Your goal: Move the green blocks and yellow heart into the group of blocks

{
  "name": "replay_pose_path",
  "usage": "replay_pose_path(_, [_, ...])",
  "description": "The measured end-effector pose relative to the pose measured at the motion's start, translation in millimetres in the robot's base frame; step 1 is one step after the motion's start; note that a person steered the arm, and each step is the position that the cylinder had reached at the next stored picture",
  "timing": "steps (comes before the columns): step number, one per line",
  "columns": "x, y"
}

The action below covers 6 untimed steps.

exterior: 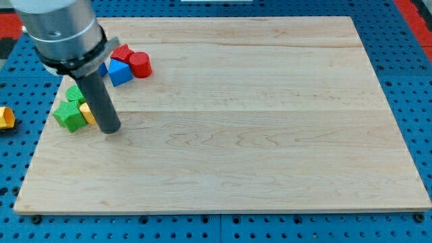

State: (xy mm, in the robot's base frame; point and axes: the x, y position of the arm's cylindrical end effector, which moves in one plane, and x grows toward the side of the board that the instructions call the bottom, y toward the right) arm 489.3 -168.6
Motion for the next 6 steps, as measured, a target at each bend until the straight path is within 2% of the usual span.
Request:
replay_pose_path(1, [43, -41])
replay_pose_path(2, [22, -109])
replay_pose_path(5, [-77, -58])
replay_pose_path(6, [-77, -53])
